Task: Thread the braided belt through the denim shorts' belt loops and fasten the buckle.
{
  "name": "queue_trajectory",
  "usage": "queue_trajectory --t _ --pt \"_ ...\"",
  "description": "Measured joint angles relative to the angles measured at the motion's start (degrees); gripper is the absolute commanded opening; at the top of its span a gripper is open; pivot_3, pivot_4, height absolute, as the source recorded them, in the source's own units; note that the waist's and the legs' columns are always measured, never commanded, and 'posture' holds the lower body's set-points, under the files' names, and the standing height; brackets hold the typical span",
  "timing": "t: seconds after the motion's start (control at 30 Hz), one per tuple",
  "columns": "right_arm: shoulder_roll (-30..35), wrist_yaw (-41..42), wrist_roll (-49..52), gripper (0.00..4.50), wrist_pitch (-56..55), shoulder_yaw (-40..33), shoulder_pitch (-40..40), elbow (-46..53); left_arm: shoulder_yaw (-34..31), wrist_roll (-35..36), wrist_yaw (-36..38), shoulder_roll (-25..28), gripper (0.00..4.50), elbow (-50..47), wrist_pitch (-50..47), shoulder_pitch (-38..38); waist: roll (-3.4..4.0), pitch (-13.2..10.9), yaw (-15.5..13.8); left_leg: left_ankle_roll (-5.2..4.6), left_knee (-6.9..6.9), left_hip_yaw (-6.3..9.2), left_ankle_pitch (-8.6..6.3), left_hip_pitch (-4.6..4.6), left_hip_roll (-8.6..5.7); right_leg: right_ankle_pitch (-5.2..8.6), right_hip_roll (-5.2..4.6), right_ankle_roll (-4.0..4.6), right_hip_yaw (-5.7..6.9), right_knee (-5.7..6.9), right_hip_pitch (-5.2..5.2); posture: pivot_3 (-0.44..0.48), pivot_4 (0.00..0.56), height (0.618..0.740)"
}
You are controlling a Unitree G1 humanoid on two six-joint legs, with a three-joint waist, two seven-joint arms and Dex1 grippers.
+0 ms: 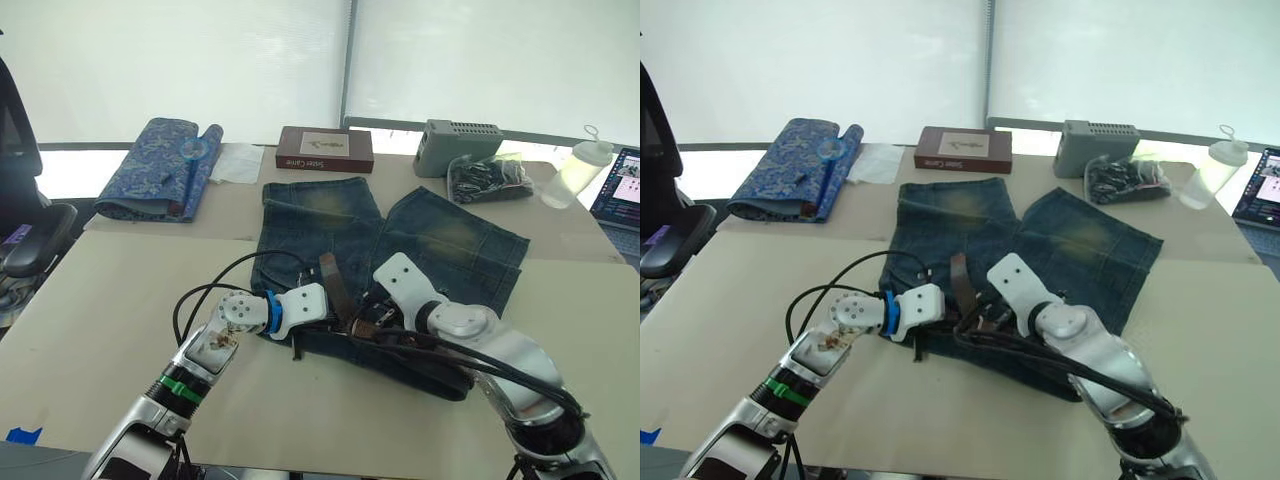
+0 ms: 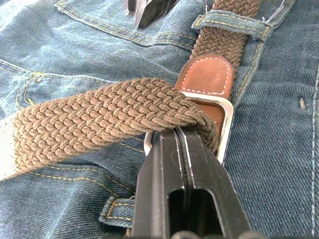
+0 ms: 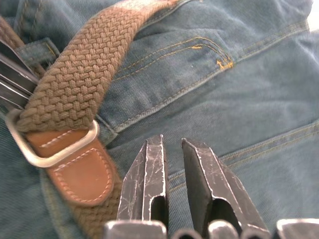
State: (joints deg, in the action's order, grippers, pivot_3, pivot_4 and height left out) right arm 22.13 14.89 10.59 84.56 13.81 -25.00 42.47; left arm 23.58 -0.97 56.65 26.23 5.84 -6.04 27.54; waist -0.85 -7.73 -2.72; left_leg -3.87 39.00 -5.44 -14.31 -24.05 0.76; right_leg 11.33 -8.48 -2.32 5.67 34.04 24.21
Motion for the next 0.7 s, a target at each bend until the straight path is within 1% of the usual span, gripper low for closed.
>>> queue_trajectory --t 0.03,0.07,0.13,0.3,0.37,0.43,0.53,0.7 --pt "-2.2 0.2 0.7 0.75 -0.1 -1.4 0.2 -0.1 0.0 -0.1 0.1 0.0 0.0 0.1 0.1 0.1 0.01 0.0 0.0 0.0 0.0 0.02 0.0 0.0 0.01 -0.01 0.01 -0.01 0.0 0.01 0.0 0.0 0.15 0.74" --pt "-4.9 0.4 1.5 0.49 -0.7 -2.5 0.1 -0.4 0.1 -0.3 0.2 0.0 0.0 0.2 0.3 0.2 0.03 0.0 0.0 0.02 0.0 0.03 0.01 0.0 0.01 -0.04 0.02 -0.07 0.01 0.01 0.01 0.0 0.15 0.74" --pt "-7.6 1.0 2.6 0.01 -2.7 -3.4 -1.4 -3.3 0.1 -0.8 0.2 -0.1 0.0 0.5 0.8 0.3 0.05 0.0 0.0 0.03 0.01 0.02 0.02 0.0 0.01 -0.08 0.01 -0.12 0.01 0.0 0.0 0.0 0.15 0.74" --pt "-11.0 2.6 3.7 0.01 -8.4 -4.9 -7.7 -15.6 0.1 -1.2 0.3 -0.2 0.0 0.6 1.1 0.4 0.07 0.0 0.1 0.02 0.01 -0.01 0.04 -0.01 -0.01 -0.11 -0.01 -0.09 -0.01 0.0 0.0 0.0 0.15 0.74" --pt "-9.9 3.9 3.5 0.01 -11.7 -3.2 -11.0 -21.4 0.1 -1.2 0.3 -0.3 0.0 0.4 1.1 0.3 0.08 0.0 0.1 0.02 0.01 0.0 0.04 -0.01 -0.03 -0.15 -0.01 -0.06 -0.01 0.0 -0.01 0.0 0.15 0.74" --pt "-6.7 5.4 1.8 0.01 -15.2 0.6 -14.4 -27.6 0.1 -1.2 0.2 -0.3 0.0 0.1 1.1 0.0 0.09 0.0 0.1 0.01 0.01 -0.01 0.05 -0.02 -0.05 -0.14 -0.01 -0.04 0.0 -0.02 -0.01 0.0 0.15 0.74" --pt "-3.1 7.2 -0.4 0.01 -19.0 3.8 -17.2 -35.1 0.1 -1.2 -0.4 -0.3 0.0 -0.6 1.1 -0.6 0.08 0.0 0.1 0.0 0.01 -0.02 0.05 -0.06 -0.07 -0.15 -0.03 -0.04 0.0 -0.04 0.0 0.0 0.15 0.74" --pt "3.1 12.9 -3.0 0.01 -23.2 8.7 -19.8 -41.0 0.1 -1.5 -1.5 -0.3 0.0 -1.6 1.0 -1.4 0.09 0.0 0.0 -0.01 0.0 -0.01 0.05 -0.07 -0.06 -0.14 -0.03 -0.05 0.03 -0.04 0.01 0.0 0.15 0.74"
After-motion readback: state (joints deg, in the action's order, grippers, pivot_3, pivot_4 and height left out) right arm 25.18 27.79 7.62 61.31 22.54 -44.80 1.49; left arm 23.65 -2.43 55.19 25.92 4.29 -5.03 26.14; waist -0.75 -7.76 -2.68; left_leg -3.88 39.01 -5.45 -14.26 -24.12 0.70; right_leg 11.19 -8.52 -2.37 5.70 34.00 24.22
